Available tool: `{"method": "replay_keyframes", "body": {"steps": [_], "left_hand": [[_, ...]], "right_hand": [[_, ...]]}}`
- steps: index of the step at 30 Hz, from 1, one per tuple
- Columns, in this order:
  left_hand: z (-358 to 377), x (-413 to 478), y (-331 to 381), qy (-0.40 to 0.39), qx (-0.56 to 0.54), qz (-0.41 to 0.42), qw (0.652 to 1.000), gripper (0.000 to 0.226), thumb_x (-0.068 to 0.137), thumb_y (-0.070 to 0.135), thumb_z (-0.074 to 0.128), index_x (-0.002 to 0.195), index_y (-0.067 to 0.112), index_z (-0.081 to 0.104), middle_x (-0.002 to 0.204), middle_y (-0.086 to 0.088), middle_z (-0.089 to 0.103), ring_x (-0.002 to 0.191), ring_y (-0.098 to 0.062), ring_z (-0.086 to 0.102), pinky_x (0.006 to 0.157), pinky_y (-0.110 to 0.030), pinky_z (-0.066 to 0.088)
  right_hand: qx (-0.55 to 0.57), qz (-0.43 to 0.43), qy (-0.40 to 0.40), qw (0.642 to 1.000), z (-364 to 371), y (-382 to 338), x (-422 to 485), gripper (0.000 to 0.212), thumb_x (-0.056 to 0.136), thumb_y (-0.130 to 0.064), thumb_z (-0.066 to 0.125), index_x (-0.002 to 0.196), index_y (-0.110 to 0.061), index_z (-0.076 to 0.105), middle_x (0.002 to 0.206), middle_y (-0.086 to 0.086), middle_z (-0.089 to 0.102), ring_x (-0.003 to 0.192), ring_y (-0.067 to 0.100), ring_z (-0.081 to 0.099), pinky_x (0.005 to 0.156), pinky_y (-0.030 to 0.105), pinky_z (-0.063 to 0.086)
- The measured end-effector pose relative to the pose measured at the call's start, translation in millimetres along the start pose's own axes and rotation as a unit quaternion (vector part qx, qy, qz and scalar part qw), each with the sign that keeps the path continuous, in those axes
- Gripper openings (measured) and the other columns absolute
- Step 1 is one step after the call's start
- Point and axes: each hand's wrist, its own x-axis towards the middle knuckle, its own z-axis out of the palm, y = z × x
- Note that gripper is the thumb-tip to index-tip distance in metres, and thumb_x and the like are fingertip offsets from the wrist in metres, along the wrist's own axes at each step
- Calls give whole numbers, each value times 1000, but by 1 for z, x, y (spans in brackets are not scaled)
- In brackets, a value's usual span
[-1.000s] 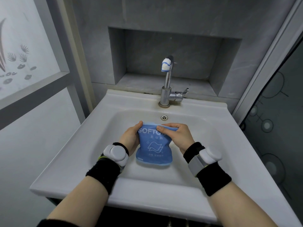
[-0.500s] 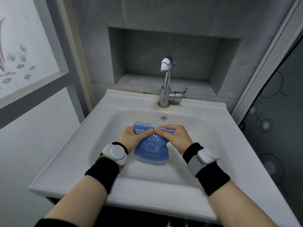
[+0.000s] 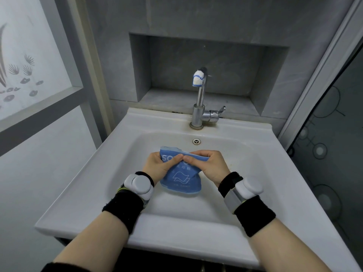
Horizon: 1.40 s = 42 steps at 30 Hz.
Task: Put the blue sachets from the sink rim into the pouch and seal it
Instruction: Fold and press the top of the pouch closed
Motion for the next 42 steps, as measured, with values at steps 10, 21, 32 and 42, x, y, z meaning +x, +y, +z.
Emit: {"method": "replay_keyframes", "body": {"steps": [10,21,32,42], "left_hand": [[0,0,5,29,4,6,1000,38,71,34,77,95,5,71,90,-14,73,88,-32,69,81,-41,56],[-2,-3,15,35,-81,-12,996,45,65,38,77,94,4,70,90,-13,73,82,-24,71,65,-27,55],[-7,-1,17,58,-17,25,998,19,76,25,77,89,11,74,85,-2,74,78,-14,69,66,-23,53],[2,-6,4,1,244,131,961,11,75,20,78,71,21,68,69,8,67,65,-5,57,65,-16,42]], "right_hand": [[-23,-53,3,998,1,-1,2,5,83,-20,72,87,-17,74,83,-1,73,75,10,69,68,21,56],[13,-100,100,990,-3,-7,3,10,70,-22,83,66,-24,75,63,-10,71,54,-1,57,54,12,46],[-86,-149,101,980,-6,-6,5,20,93,-21,60,87,-37,70,95,9,67,90,21,61,83,34,50],[-349,-244,41,904,-17,-5,3,21,96,-22,52,98,-17,72,91,-6,66,94,15,46,82,26,39]]}}
